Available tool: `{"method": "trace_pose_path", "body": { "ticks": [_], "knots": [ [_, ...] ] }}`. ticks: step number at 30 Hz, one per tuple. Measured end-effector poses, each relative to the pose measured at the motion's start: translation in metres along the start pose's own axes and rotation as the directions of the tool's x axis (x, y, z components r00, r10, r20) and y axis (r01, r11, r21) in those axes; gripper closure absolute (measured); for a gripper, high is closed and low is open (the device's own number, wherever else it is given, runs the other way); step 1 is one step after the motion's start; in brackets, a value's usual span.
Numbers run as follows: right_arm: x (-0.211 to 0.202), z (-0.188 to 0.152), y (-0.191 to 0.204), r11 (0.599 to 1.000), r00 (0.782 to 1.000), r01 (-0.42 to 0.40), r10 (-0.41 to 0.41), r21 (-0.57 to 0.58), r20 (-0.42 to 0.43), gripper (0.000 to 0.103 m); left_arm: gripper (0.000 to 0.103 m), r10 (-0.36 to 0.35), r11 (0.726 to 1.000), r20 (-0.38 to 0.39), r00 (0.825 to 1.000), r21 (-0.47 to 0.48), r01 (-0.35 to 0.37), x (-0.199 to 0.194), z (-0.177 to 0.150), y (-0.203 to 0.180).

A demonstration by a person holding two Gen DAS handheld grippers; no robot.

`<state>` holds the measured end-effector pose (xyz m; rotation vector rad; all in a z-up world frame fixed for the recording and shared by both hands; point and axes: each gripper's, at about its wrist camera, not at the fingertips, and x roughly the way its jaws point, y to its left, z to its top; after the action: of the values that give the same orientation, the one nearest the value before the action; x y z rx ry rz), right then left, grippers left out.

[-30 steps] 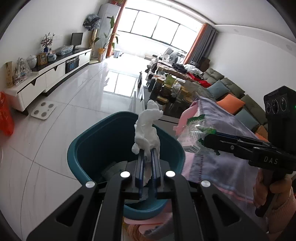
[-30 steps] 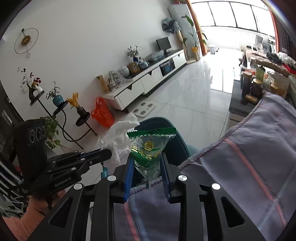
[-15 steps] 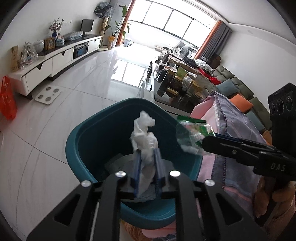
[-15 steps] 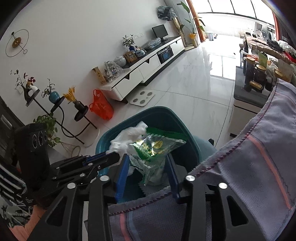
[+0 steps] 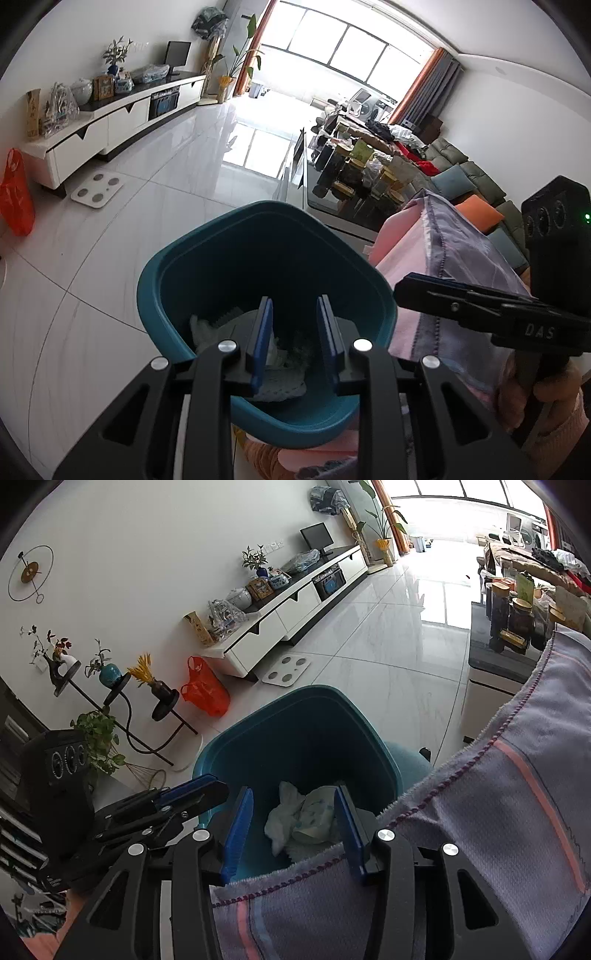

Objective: Collect trash
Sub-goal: 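Move both open grippers back over the trash on the blanket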

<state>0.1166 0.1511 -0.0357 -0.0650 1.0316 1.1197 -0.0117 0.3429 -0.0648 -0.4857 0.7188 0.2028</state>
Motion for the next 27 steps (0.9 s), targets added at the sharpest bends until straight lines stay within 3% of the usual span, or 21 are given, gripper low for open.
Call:
{"method": "trace_pose_path", "body": {
  "ticks": [3, 6, 10, 13, 17, 22, 27],
  "knots": [
    [-0.010, -0.004, -0.001, 1.000, 1.000, -0.003, 0.003, -0.002, 0.021, 0.056, 0.075, -0.012, 1.000, 0.022, 1.000, 0.022, 0.012, -0.008, -0.001, -0.009],
    [-0.029, -0.011, 0.001, 1.000, 0.998, 0.006, -0.005, -0.019, 0.061, 0.056, 0.065, -0.036, 0.998, 0.058, 0.998, 0.060, 0.032, -0.021, -0.004, -0.021],
    [-0.065, -0.027, 0.004, 0.998, 0.991, 0.037, -0.030, -0.054, 0.127, 0.055, 0.057, -0.101, 0.987, 0.086, 0.991, 0.138, 0.088, -0.033, -0.011, -0.050],
    [-0.094, -0.044, 0.002, 0.994, 0.982, 0.080, -0.067, -0.069, 0.175, 0.055, 0.045, -0.163, 0.969, 0.093, 0.982, 0.203, 0.141, -0.040, -0.021, -0.079],
    [-0.135, -0.070, -0.008, 0.985, 0.961, 0.159, -0.141, -0.060, 0.238, 0.055, 0.043, -0.260, 0.928, 0.055, 0.964, 0.289, 0.234, -0.040, -0.036, -0.122],
    [-0.187, -0.108, -0.035, 0.968, 0.922, 0.250, -0.247, 0.027, 0.300, 0.054, 0.043, -0.378, 0.850, -0.042, 0.925, 0.380, 0.365, -0.031, -0.061, -0.186],
    [-0.234, -0.146, -0.066, 0.929, 0.870, 0.341, -0.369, 0.141, 0.326, 0.054, 0.043, -0.447, 0.769, -0.144, 0.883, 0.442, 0.461, -0.019, -0.086, -0.243]
  ]
}}
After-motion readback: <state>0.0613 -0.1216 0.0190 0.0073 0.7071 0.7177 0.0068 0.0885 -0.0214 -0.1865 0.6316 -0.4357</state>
